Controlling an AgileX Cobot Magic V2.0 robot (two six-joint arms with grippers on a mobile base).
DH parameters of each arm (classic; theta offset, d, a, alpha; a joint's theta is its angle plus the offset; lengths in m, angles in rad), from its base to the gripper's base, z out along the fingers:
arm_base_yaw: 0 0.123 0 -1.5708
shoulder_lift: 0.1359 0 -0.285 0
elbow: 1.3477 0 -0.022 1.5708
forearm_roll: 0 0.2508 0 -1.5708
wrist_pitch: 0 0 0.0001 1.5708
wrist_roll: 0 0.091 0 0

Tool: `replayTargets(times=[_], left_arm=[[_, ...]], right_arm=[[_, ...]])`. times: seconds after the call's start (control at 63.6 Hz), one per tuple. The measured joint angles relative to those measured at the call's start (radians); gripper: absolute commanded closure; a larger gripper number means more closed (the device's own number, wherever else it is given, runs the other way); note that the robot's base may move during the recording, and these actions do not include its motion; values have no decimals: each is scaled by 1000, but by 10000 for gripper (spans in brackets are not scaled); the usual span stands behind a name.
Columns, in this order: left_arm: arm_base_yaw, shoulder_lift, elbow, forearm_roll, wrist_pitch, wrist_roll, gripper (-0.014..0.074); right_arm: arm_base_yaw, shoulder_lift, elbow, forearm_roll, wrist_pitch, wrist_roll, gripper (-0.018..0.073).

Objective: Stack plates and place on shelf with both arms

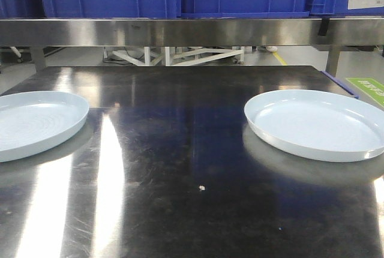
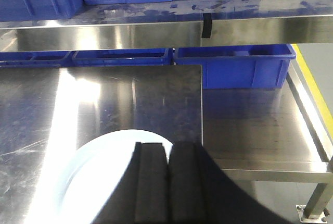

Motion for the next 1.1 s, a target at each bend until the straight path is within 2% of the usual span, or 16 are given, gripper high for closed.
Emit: replayTargets(times=[0.361, 0.534, 0.786, 1.1], left_arm=[[-44, 71, 0, 18, -40, 2, 198], [-66, 73, 0, 20, -47, 4, 248], [-68, 73, 0, 20, -49, 4, 312], [-68, 75, 0, 25, -49, 6, 319]], right_arm=[[0, 0, 0, 0, 0, 0, 529], [0, 0, 0, 0, 0, 0, 529], [0, 0, 0, 0, 0, 0, 529], [0, 0, 0, 0, 0, 0, 529]])
